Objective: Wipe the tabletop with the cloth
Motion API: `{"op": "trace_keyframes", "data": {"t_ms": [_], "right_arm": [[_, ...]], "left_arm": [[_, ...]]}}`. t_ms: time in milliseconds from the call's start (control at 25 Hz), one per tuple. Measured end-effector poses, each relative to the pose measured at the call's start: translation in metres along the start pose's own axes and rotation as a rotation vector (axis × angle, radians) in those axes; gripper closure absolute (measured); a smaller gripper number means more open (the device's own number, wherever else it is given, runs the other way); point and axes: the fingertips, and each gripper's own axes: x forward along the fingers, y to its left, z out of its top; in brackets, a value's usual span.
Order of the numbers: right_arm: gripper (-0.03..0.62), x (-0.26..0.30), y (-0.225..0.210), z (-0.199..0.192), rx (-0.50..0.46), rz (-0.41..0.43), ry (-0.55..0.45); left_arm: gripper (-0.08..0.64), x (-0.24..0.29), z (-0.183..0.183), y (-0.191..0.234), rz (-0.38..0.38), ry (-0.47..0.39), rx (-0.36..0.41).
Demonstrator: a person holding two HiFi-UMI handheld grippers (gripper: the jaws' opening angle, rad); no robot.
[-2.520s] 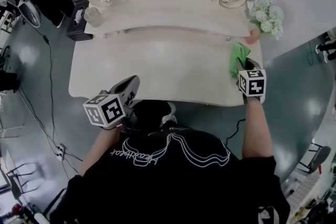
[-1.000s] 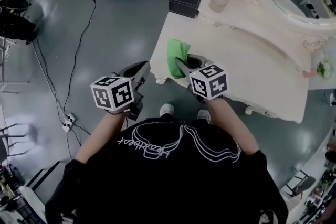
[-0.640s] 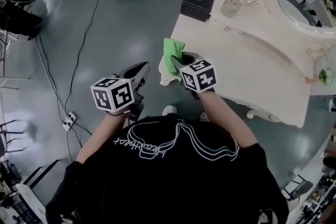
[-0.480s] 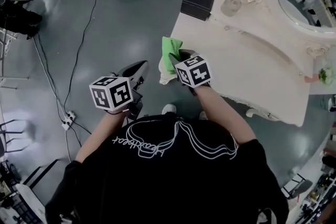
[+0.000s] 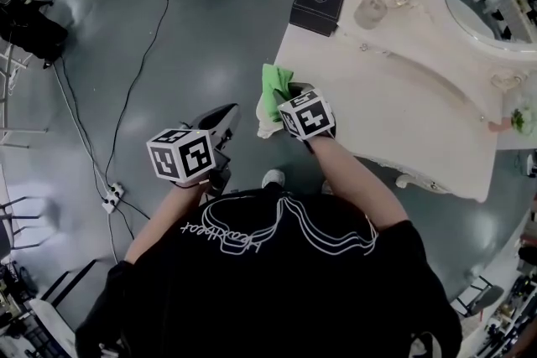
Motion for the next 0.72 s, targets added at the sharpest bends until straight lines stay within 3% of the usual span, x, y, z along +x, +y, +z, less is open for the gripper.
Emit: {"op": "trace_keyframes", "data": {"t_ms": [720], "right_arm": [[0.537,-0.008,-0.011,-0.010,-0.003,0.018,0.033]], "left_arm": [[0.557,0.018,0.002,-0.008,-0.038,0.025,0.004]]}}
